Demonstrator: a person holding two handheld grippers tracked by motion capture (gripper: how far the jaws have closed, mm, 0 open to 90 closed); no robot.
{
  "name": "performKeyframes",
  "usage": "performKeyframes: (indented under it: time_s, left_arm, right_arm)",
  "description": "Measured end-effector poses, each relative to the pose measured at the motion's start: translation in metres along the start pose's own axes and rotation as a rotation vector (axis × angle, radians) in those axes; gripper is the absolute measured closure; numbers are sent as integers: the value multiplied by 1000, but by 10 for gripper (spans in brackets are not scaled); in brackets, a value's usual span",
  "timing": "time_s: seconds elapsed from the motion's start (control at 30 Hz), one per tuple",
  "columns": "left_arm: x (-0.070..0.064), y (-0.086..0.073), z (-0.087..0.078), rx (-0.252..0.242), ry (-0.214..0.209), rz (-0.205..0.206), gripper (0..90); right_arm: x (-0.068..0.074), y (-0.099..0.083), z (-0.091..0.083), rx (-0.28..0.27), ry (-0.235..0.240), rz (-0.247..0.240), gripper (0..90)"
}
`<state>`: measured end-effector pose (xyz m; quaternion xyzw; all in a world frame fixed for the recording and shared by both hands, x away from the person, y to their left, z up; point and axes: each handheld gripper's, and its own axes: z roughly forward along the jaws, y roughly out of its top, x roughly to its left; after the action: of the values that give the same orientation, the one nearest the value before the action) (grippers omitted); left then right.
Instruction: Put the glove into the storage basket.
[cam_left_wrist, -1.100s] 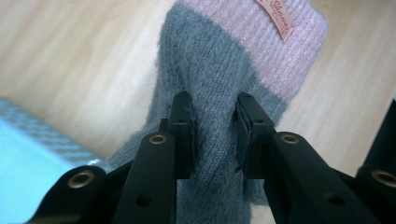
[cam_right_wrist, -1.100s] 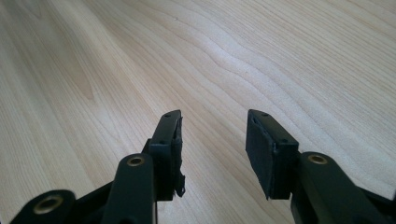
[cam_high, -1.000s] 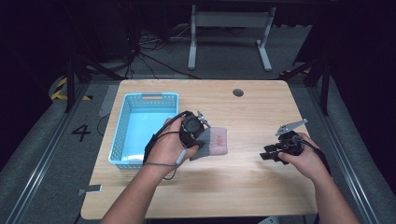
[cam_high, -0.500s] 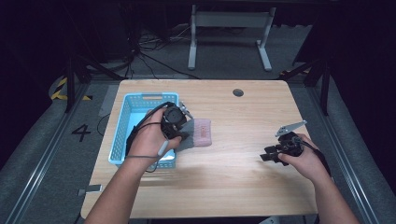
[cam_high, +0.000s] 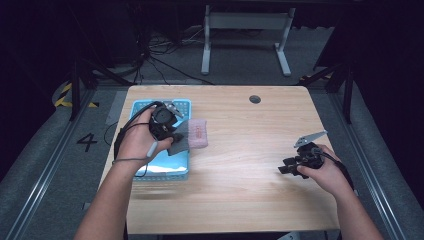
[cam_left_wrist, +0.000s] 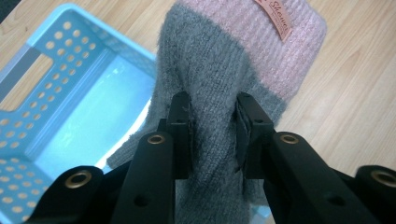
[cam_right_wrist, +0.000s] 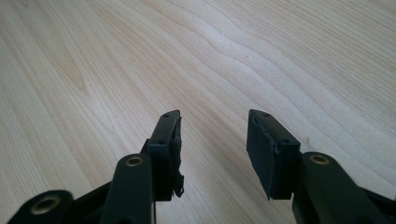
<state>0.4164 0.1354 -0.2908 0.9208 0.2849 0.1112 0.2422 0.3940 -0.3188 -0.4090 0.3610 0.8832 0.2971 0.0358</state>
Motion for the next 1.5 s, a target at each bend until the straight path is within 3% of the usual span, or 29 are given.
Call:
performKeyframes:
  time_s: [0.33,0.47,0.6,0.8,0.93,1.5]
  left_arm:
    - [29,-20,3,29,18,-42,711]
    - [42,-27,10,36,-16,-24,711]
    - [50,-31,17,78,-21,-13,711]
    - [57,-32,26,106,-11,-8,710]
    - [61,-38,36,134,7,-28,709]
    - [72,-56,81,206,-32,-54,701]
  right_arm:
    - [3,2,6,21,1,-9,558]
    - [4,3,4,10,0,-15,556]
    - [4,2,3,6,1,-18,556]
    - [7,2,4,11,3,-20,552]
    - [7,2,3,8,0,-24,550]
    - [11,4,6,15,-1,-33,539]
